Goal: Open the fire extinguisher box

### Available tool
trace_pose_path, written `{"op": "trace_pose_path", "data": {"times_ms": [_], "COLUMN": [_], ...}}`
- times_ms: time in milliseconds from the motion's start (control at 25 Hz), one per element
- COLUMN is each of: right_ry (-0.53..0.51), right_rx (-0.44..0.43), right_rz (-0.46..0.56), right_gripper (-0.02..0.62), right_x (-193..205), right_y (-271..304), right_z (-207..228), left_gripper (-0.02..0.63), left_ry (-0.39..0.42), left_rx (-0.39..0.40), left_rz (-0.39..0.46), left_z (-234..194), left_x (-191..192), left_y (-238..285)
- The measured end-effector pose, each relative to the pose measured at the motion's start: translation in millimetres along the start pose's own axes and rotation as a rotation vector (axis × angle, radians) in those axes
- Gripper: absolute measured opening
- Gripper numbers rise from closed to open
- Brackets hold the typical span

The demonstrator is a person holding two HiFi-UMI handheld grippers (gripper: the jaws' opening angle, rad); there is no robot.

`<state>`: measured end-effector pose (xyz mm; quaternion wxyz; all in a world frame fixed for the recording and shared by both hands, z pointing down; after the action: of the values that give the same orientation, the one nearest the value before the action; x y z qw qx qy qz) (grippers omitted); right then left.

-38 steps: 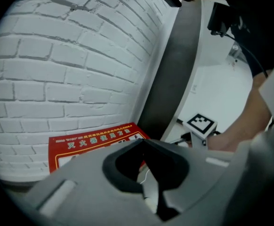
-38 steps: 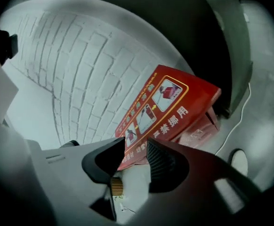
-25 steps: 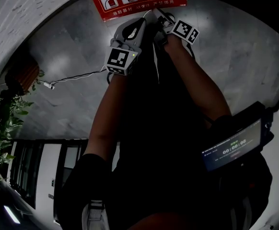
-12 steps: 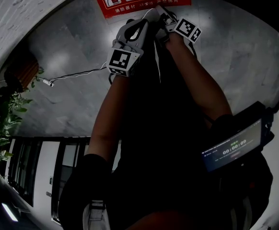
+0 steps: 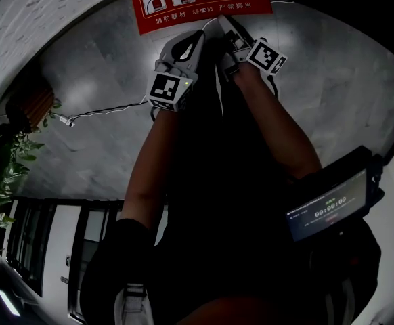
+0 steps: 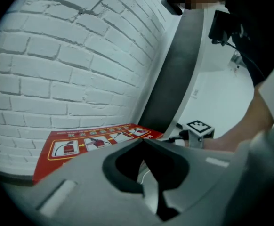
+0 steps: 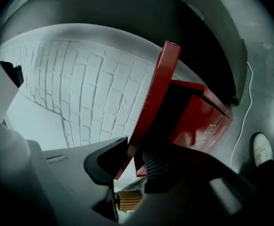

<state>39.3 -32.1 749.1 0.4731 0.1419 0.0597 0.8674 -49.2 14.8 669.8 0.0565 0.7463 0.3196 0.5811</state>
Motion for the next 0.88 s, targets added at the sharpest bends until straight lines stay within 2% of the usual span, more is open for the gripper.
{"op": "trace_pose_path", "data": {"times_ms": [120, 320, 520, 640, 880], "right_ry": [-0.022, -0.070, -0.131, -0.143, -0.151], "right_rx": [-0.038, -0.089, -0.144, -0.183, -0.277], "right_rz": [0.001, -0.010, -0.002, 0.009, 0.050], "right_gripper": [0.101, 0.098, 0.071, 0.063, 0.051], "right_x": [-7.4, -13.6, -27.7, -43.2, -67.6], "right_y": [3.3, 33.9, 43.0, 64.6, 81.9], "right_z": [-16.5, -32.8, -50.4, -67.6, -91.1], "left_gripper": [0.002, 0.002, 0.002, 0.002, 0.002], "left_ry": [0.012, 0.032, 0.038, 0.029, 0.026], "left_rx": [0.002, -0.008, -0.021, -0.034, -0.043], "left_rz": [0.013, 0.030, 0.048, 0.053, 0.055], "left_z": [3.6, -17.4, -20.8, -36.3, -38.8], "left_x": [-7.8, -15.8, -19.3, -27.9, -30.2], "left_y": [1.5, 3.1, 1.1, 2.8, 1.3]}}
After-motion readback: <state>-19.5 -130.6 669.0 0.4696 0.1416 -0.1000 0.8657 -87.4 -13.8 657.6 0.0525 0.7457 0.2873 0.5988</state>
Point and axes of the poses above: the fingertips, and each gripper's own axes: y forward along the fingers, z to its right, x out of its underside, the point moved 3 cm from there along -y, backward along the fingers, and after that the axes turned 7 degrees about -x, right-handed, at the moved point
